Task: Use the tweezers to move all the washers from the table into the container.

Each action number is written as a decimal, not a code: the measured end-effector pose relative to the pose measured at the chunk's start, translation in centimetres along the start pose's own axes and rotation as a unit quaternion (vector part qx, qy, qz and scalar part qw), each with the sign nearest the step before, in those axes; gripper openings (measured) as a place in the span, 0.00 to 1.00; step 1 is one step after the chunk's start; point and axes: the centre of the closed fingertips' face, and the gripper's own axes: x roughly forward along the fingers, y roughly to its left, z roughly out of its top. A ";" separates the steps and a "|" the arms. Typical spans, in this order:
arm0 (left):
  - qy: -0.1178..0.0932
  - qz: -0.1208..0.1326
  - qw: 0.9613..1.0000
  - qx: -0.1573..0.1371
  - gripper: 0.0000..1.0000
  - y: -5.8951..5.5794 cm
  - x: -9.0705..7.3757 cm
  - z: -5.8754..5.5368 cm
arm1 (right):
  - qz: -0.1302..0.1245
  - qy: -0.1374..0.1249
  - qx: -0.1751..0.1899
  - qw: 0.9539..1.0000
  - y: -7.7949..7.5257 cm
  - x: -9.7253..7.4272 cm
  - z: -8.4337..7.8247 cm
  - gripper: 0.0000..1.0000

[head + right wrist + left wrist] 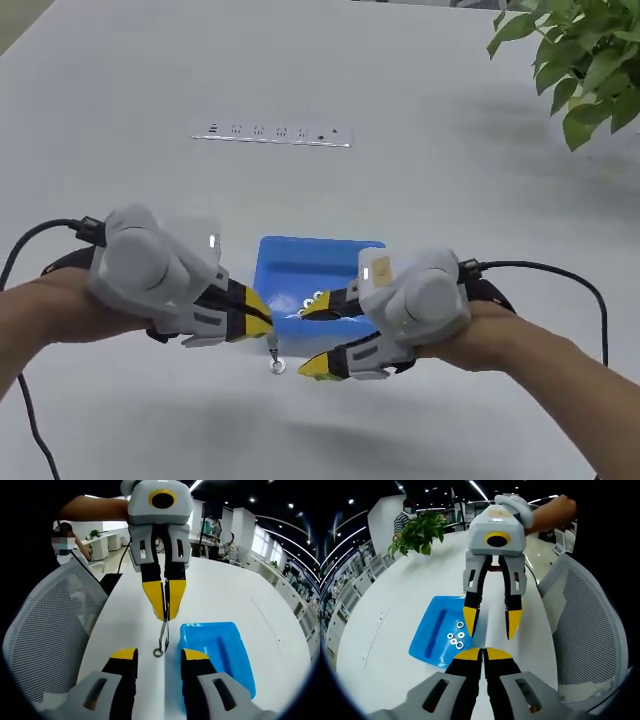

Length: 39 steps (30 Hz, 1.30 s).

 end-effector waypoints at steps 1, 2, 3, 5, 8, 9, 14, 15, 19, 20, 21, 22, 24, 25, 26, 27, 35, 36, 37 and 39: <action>0.000 -0.001 1.000 0.000 0.06 0.0 0.0 0.0 | 0.002 -0.001 0.001 1.000 0.0 0.2 0.1 0.34; 0.001 -0.001 1.000 0.000 0.06 0.0 0.0 0.0 | 0.004 -0.003 0.001 1.000 0.0 0.3 0.2 0.34; 0.001 -0.002 1.000 0.000 0.06 0.0 0.0 0.0 | 0.007 -0.002 0.000 1.000 0.1 0.5 0.2 0.33; 0.001 -0.002 1.000 0.000 0.06 0.0 0.0 0.0 | 0.011 -0.002 -0.002 1.000 0.1 0.8 0.4 0.32; 0.001 -0.003 1.000 0.000 0.06 0.1 0.0 0.0 | 0.014 0.000 -0.002 1.000 0.0 1.3 0.5 0.29; 0.002 -0.003 1.000 0.001 0.06 0.1 0.0 0.0 | 0.015 0.004 -0.004 1.000 0.0 1.6 0.5 0.29; 0.002 -0.006 1.000 0.002 0.06 0.1 0.1 0.0 | 0.024 0.006 -0.007 1.000 0.0 2.4 0.7 0.24; 0.003 -0.006 1.000 0.002 0.06 0.1 0.1 0.0 | 0.026 0.007 -0.007 1.000 0.0 2.5 0.6 0.23; 0.003 -0.008 1.000 0.003 0.06 0.1 0.1 0.0 | 0.027 0.015 -0.006 0.999 -0.3 3.1 0.5 0.19; 0.003 -0.008 1.000 0.004 0.06 0.1 0.1 0.0 | 0.028 0.015 -0.005 0.999 -0.3 3.2 0.5 0.17; 0.004 -0.008 1.000 0.004 0.06 0.1 0.1 0.0 | 0.028 0.018 -0.005 0.999 -0.4 3.3 0.5 0.16; 0.004 -0.008 1.000 0.005 0.06 0.1 0.1 0.0 | 0.029 0.018 -0.006 0.999 -0.4 3.3 0.4 0.15; 0.004 -0.009 1.000 0.005 0.06 0.1 0.1 0.0 | 0.031 0.021 -0.005 0.999 -0.4 3.4 0.4 0.14; 0.004 -0.009 1.000 0.006 0.06 0.1 0.2 0.0 | 0.030 0.021 -0.005 0.999 -0.4 3.4 0.4 0.13; 0.004 -0.010 1.000 0.006 0.06 0.1 0.2 0.0 | 0.030 0.022 -0.004 0.999 -0.5 3.4 0.4 0.12; 0.004 -0.010 1.000 0.006 0.06 0.1 0.2 0.0 | 0.030 0.021 0.001 0.999 -0.6 3.4 0.4 0.11; 0.005 -0.012 1.000 0.010 0.06 0.0 0.2 0.0 | 0.036 0.029 -0.001 0.999 -0.5 3.6 0.1 0.09; 0.006 -0.012 1.000 0.010 0.06 0.0 0.2 0.0 | 0.038 0.030 -0.004 0.999 -0.5 3.6 0.1 0.09; 0.006 -0.012 1.000 0.010 0.06 0.0 0.2 0.0 | 0.038 0.030 -0.006 0.999 -0.5 3.6 0.1 0.08; 0.006 -0.012 1.000 0.009 0.06 0.0 0.2 -0.1 | 0.039 0.033 -0.010 0.999 -0.5 3.6 0.1 0.08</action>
